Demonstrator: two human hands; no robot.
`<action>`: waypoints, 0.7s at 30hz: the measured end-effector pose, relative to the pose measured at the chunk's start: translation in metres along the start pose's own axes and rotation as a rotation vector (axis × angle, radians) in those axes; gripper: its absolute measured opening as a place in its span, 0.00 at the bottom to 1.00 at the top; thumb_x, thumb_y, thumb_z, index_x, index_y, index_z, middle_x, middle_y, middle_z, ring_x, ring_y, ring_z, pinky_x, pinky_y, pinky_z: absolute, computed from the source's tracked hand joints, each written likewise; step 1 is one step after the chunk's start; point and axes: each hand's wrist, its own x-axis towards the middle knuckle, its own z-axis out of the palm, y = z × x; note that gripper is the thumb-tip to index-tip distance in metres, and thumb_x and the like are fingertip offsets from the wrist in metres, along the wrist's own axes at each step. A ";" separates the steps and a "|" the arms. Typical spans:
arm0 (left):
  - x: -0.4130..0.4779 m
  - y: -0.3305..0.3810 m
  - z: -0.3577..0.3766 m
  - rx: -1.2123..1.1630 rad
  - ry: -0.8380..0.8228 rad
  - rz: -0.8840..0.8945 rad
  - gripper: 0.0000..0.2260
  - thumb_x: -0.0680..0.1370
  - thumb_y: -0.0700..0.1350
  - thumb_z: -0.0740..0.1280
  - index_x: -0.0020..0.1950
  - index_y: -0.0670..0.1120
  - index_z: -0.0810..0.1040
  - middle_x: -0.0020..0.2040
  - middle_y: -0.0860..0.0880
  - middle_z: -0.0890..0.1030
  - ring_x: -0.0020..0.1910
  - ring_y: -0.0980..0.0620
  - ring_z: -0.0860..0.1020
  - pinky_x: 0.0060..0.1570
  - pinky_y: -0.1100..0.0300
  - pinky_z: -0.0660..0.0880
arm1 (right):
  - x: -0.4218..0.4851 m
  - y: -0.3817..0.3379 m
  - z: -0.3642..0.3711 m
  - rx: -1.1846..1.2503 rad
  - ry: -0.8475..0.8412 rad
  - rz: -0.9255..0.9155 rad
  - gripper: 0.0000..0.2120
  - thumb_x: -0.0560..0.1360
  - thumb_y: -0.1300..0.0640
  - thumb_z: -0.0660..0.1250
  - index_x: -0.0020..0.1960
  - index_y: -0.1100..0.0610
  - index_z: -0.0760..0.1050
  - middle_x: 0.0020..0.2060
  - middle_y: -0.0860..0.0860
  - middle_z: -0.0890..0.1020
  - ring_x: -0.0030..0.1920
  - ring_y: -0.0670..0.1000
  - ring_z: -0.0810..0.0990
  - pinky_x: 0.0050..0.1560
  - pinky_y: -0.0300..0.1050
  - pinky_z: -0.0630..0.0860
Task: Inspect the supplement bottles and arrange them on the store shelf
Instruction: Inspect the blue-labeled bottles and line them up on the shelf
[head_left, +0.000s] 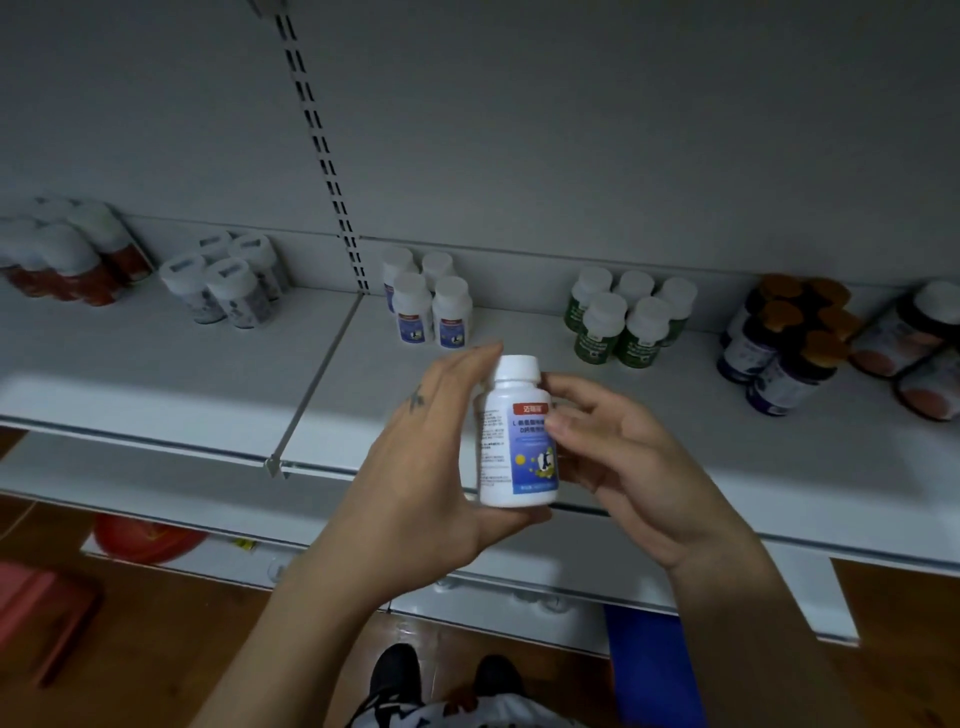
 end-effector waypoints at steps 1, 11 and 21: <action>-0.001 0.000 -0.001 -0.010 0.004 -0.010 0.45 0.63 0.61 0.76 0.75 0.49 0.60 0.69 0.54 0.69 0.68 0.59 0.69 0.65 0.63 0.66 | -0.003 0.002 -0.001 0.018 -0.052 0.022 0.21 0.71 0.60 0.66 0.65 0.55 0.75 0.49 0.57 0.84 0.48 0.54 0.82 0.51 0.49 0.78; -0.009 0.012 0.003 -0.164 0.048 -0.105 0.47 0.62 0.55 0.81 0.75 0.49 0.61 0.68 0.53 0.67 0.68 0.56 0.69 0.62 0.66 0.70 | 0.002 0.009 -0.004 0.232 -0.240 0.079 0.31 0.63 0.61 0.69 0.67 0.59 0.74 0.54 0.64 0.80 0.52 0.61 0.79 0.54 0.57 0.76; -0.020 0.012 -0.003 -0.112 0.100 -0.148 0.48 0.61 0.62 0.77 0.75 0.52 0.60 0.65 0.59 0.66 0.62 0.61 0.70 0.53 0.76 0.68 | 0.018 0.025 0.008 0.545 -0.479 0.198 0.28 0.67 0.60 0.70 0.67 0.63 0.75 0.59 0.63 0.80 0.59 0.60 0.80 0.58 0.53 0.77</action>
